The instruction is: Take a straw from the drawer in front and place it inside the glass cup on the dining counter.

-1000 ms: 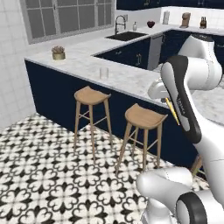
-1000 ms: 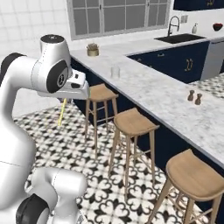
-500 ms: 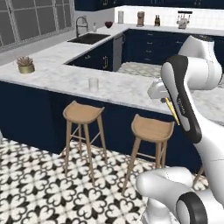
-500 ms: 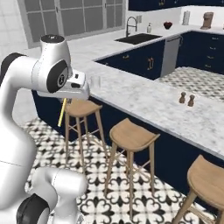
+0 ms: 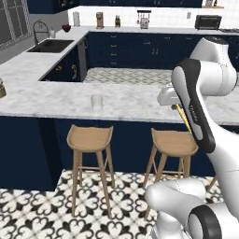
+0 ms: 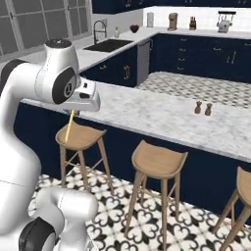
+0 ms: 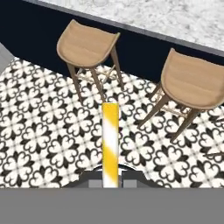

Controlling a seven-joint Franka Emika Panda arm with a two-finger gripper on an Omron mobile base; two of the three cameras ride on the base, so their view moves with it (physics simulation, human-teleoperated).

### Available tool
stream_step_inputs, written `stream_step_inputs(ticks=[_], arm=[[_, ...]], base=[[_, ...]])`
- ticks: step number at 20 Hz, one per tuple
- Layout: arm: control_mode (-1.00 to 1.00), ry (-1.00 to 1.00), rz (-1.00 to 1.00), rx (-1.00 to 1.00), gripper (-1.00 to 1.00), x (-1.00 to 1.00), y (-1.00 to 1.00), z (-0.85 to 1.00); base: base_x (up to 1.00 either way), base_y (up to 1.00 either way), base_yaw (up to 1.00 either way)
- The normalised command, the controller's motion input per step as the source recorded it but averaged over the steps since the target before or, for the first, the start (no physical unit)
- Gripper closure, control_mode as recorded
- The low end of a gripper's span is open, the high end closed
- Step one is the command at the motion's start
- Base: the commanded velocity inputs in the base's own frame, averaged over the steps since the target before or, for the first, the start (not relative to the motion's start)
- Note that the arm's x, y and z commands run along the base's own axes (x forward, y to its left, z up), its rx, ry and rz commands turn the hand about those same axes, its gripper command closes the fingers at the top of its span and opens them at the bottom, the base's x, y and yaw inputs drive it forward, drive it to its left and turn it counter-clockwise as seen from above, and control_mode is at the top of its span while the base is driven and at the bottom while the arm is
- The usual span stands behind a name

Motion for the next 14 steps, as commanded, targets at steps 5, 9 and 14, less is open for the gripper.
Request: stream_step_inputs(ticks=[5, 9, 14], arm=[[1.00, 0.00, 0.00, 0.00, 1.00, 0.00, 0.00, 0.00], [1.00, 0.00, 0.00, 0.00, 1.00, 0.00, 0.00, 0.00], [1.00, 0.00, 0.00, 0.00, 1.00, 0.00, 0.00, 0.00]], base=[[0.67, 0.90, -0.52], [0.56, 0.95, -0.48], [0.31, 0.92, -0.35]])
